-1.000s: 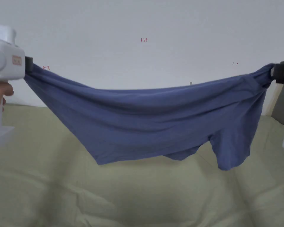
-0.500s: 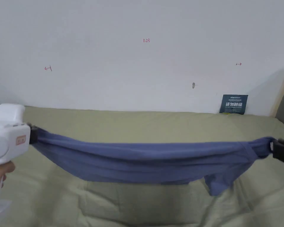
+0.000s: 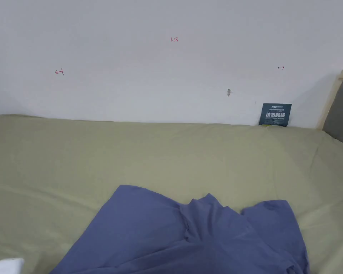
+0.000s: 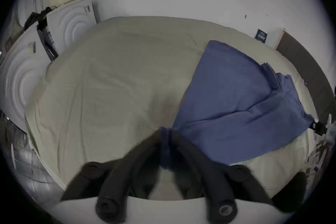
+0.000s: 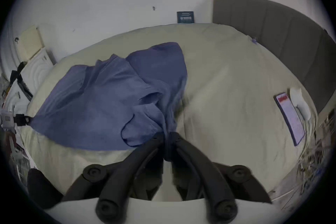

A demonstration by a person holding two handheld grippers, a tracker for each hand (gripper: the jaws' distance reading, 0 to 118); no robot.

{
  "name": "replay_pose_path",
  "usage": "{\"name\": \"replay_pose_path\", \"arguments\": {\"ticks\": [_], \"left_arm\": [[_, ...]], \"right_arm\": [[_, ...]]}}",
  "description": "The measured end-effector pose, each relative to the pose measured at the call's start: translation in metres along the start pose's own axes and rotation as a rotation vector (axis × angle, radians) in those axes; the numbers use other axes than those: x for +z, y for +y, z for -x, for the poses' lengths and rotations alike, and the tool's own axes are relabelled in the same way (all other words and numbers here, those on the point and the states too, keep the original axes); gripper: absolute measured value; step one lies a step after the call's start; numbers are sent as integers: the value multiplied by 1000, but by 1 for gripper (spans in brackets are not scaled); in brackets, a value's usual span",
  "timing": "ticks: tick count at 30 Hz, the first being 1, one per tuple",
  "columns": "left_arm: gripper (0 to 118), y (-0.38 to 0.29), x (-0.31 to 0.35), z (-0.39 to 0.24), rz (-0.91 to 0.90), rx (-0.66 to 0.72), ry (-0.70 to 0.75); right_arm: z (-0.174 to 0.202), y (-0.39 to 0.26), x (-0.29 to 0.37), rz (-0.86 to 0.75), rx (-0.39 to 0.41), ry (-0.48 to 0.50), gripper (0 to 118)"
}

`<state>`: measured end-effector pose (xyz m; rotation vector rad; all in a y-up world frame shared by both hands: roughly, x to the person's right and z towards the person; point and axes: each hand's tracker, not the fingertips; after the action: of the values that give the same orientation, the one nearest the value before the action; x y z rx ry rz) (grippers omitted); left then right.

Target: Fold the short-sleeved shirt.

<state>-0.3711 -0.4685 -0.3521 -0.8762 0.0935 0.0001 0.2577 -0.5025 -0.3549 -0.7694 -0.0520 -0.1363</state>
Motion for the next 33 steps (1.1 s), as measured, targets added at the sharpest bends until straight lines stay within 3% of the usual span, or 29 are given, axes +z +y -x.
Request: {"name": "replay_pose_path", "arguments": {"ticks": [1,2,3,6,10,11,12,13,14,16,21,22,24,26,33], "left_arm": [[76,4,11,-3,-33,-11,1],[108,9,26,-9,-88,-21,-26],[118,16,48,-17,-185,-42,-52],[118,43,94,-40,-379,-89,-40],[114,60,131,-71,-588,-121,-40],[102,61,136,-77,-610,-129,-26],[68,57,124,-71,-615,-125,-13],[0,58,121,-70,-594,-127,-10],[0,60,116,-68,-546,-152,40],[0,58,104,-49,-484,-127,-45],[0,43,64,18,-210,-35,6],[20,39,51,32,-145,-3,-19],[102,19,21,56,-7,68,-70],[118,3,-8,63,80,48,-88],[116,-17,-76,49,116,14,-38]], "right_arm": [[3,10,9,-25,-9,-5,56],[8,18,23,-76,-5,27,80],[17,30,41,-164,23,67,82],[61,62,82,-363,116,125,82],[111,83,112,-568,160,226,78],[121,85,115,-576,161,253,66],[131,86,118,-595,166,266,25],[140,87,116,-599,184,214,0],[148,89,114,-619,199,219,0],[153,95,109,-580,186,271,0],[164,94,86,-519,201,296,0],[169,91,82,-499,206,297,0],[172,89,70,-470,215,299,0],[178,85,61,-440,230,303,0],[183,89,31,-351,280,295,0]]}}
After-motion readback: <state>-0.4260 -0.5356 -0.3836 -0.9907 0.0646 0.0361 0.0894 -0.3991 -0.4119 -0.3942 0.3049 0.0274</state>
